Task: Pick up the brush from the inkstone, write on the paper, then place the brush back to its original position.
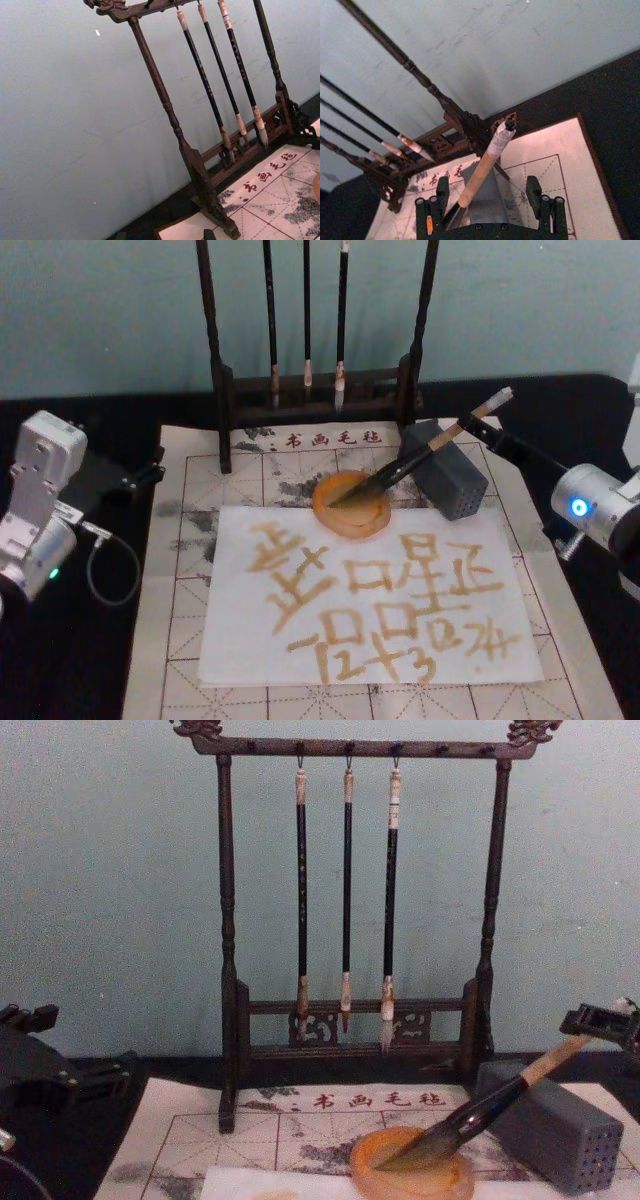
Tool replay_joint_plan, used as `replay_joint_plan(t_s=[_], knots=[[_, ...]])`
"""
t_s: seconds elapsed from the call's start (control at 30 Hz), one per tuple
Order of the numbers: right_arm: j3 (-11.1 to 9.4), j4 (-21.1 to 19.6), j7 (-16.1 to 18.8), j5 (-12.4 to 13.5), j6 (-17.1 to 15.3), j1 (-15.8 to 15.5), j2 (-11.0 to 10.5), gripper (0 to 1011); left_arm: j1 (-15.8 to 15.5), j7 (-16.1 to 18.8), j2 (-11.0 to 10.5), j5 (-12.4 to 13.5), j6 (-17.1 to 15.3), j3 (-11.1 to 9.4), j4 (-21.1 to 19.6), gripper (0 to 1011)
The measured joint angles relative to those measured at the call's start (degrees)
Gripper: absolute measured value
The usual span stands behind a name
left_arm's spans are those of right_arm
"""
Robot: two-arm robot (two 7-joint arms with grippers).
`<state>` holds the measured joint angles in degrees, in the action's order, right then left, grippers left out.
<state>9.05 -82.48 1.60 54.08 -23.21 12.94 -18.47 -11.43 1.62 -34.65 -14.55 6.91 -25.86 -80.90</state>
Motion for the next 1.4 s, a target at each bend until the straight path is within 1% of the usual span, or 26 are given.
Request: replay_joint_plan(t_s=[0.03,0.27,0.43,0.67,0.73,1.1,1.4], knots=[[-0.2,0.4,-0.8,0.8,-0.4,0.5,0.6,1000,0.0,0.0,0.0,0.0,0.0,0.0,0.0,1001],[-0.6,2.4,-3.8,3.9,-1.0,2.6,3.1,1000,0.0,0.0,0.0,0.0,0.0,0.0,0.0,1001],[-0.5,3.6,-5.1,5.5,-1.0,3.7,4.0,1000,0.0,0.0,0.0,0.0,0.0,0.0,0.0,1001],[-0.1,4.4,-5.9,7.0,-1.2,4.5,4.4,1000,0.0,0.0,0.0,0.0,0.0,0.0,0.0,1001],[-0.1,4.8,-6.3,8.0,-1.4,4.8,4.7,1000,0.0,0.0,0.0,0.0,0.0,0.0,0.0,1001],[-0.7,5.4,-7.5,11.8,-1.3,5.0,5.5,1000,0.0,0.0,0.0,0.0,0.0,0.0,0.0,1001],[-0.3,6.0,-8.1,13.2,-0.7,5.5,5.6,1000,0.0,0.0,0.0,0.0,0.0,0.0,0.0,1001]])
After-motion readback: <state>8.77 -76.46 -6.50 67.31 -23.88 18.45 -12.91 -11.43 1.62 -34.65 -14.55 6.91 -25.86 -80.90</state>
